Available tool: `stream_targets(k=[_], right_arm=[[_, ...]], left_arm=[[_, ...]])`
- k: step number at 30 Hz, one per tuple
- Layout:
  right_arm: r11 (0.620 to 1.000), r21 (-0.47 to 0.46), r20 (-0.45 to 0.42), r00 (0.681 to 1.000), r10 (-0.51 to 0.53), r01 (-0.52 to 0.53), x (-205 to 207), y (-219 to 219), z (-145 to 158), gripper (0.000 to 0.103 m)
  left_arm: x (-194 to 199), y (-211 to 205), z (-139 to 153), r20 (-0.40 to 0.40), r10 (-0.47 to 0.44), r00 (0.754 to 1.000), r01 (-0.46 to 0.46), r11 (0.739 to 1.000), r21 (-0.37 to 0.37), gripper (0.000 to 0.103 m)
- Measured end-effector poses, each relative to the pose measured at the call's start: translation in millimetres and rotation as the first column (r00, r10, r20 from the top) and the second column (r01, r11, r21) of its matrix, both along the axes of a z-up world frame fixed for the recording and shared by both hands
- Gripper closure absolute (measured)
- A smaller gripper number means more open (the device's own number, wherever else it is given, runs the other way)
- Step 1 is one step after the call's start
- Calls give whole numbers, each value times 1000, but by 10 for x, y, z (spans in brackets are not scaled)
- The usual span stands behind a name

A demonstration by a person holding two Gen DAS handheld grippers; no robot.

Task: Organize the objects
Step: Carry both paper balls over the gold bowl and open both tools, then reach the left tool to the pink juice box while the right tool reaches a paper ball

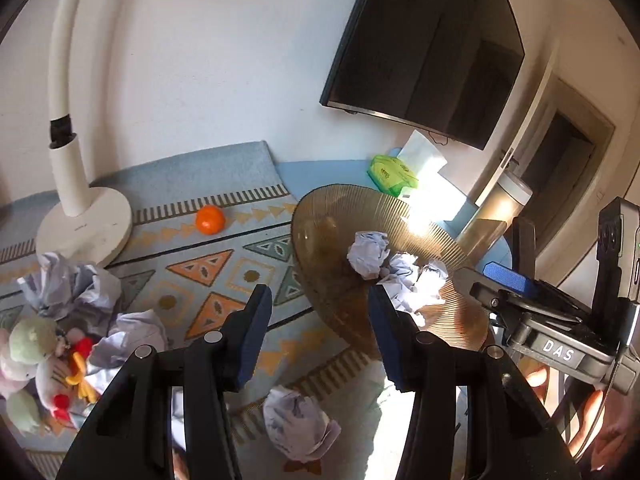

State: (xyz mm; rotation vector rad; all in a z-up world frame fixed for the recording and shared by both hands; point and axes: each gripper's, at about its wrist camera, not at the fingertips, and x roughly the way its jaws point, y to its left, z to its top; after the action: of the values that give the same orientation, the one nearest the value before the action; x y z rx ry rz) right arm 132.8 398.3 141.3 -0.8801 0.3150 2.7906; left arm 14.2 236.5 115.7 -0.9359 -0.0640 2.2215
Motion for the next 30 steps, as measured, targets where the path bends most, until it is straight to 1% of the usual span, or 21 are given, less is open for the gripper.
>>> stream_targets(k=[1, 2, 3, 4, 5, 6, 8, 10, 11, 12, 13, 14, 15, 16, 17, 18, 20, 22, 24, 26, 30], right_arm=[[999, 13, -34, 998, 49, -48, 37, -159, 5, 14], [995, 25, -65, 993, 97, -95, 76, -311, -23, 7], [990, 37, -93, 986, 141, -138, 109, -466, -77, 3], [984, 51, -119, 978, 174, -169, 139, -597, -159, 2], [981, 61, -132, 972, 193, -186, 149, -701, -251, 2], [980, 63, -129, 972, 197, -190, 120, -783, -356, 2], [978, 73, -106, 974, 202, -195, 9, -878, -552, 1], [980, 79, -49, 981, 185, -181, -164, -899, -736, 1], [980, 76, -16, 983, 183, -181, -246, -898, -806, 2], [982, 56, 4, 983, 181, -181, -301, -876, -852, 2], [983, 33, 9, 984, 178, -179, -325, -830, -873, 2], [983, 13, 1, 983, 185, -185, -339, -786, -883, 2], [981, -2, -2, 981, 192, -192, -325, -758, -902, 2], [982, 2, 6, 982, 187, -187, -325, -751, -921, 1], [984, 7, 16, 984, 179, -179, -327, -755, -936, 1], [984, 11, 24, 984, 176, -176, -332, -772, -949, 1], [986, 48, 42, 986, 160, -162, -344, -832, -964, 2], [983, 95, 63, 987, 149, -155, -362, -909, -984, 2], [978, 141, 70, 987, 148, -157, -370, -986, -988, 2], [975, 163, 78, 987, 141, -153, -376, -1021, -997, 2], [983, 145, 77, 991, 105, -116, -365, -987, -994, 2]], left_arm=[[92, -240, 10, -15, 40, 999, -40, 999, 0, 48], [190, -490, 4, -28, 87, 996, -87, 996, 0, 23], [274, -762, -8, -46, 153, 987, -153, 988, 5, 10], [379, -1053, -33, -78, 236, 969, -235, 972, 20, 1], [478, -1306, -60, -109, 313, 943, -313, 950, 24, 1], [504, -1515, -105, -113, 375, 920, -377, 926, -3, 1], [486, -1853, -280, -102, 462, 881, -470, 879, -77, 1], [438, -2111, -505, -114, 553, 825, -564, 817, -122, 1], [404, -2211, -619, -103, 585, 805, -594, 794, -130, 1], [386, -2304, -713, -79, 603, 794, -608, 784, -126, 1], [367, -2358, -790, -51, 612, 789, -614, 782, -106, 1], [361, -2393, -859, -31, 609, 793, -609, 788, -89, 1], [334, -2383, -901, -14, 599, 801, -597, 796, -97, 1], [299, -2336, -907, -3, 571, 821, -569, 816, -104, 1], [303, -2313, -911, -8, 545, 838, -543, 834, -91, 1], [285, -2280, -926, -5, 534, 846, -532, 842, -94, 1], [286, -2175, -961, 3, 504, 864, -499, 856, -136, 1], [339, -2085, -950, -27, 460, 888, -459, 876, -147, 1], [420, -2007, -916, -78, 429, 900, -436, 886, -156, 1], [470, -1957, -894, -102, 396, 913, -408, 899, -162, 1], [484, -1970, -880, -90, 352, 932, -361, 923, -129, 1]])
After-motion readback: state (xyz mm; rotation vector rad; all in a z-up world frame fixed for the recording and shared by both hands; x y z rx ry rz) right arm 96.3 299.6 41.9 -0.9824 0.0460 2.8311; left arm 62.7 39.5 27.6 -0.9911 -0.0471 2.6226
